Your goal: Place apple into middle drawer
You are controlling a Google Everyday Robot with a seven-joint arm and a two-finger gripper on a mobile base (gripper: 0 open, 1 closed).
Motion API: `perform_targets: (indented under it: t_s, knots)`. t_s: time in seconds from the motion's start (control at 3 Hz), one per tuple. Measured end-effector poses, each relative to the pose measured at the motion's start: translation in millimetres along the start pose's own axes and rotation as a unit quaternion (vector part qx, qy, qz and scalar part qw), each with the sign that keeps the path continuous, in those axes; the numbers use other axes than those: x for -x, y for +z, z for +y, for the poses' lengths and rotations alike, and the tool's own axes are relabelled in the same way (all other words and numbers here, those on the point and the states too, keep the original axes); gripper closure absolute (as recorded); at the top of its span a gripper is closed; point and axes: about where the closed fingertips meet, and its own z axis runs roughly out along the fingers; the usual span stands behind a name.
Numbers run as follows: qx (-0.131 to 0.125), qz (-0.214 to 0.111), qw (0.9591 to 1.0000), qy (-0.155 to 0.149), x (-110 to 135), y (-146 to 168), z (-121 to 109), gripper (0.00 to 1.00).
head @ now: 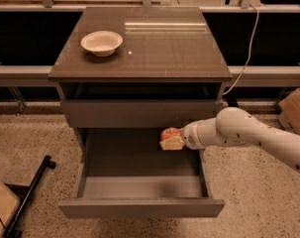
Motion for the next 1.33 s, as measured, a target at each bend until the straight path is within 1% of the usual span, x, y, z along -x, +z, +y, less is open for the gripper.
perform_targets:
  t_s: [0.33,0.67,1.0,1.33]
  knots:
    - [0.023,-0.022,0.9994,-0.012,-23.4,28.8,0.1,1.0]
    - [0.045,-0.038,0.9981,-0.016,-48.0,58.8,-0.1,1.0]
    - [0.068,-0.036,0.9968,-0.018,-75.0,99.2,1.5,1.0]
    - [0.083,-0.024,0.9958,-0.031,-97.2,142.7,5.1,1.0]
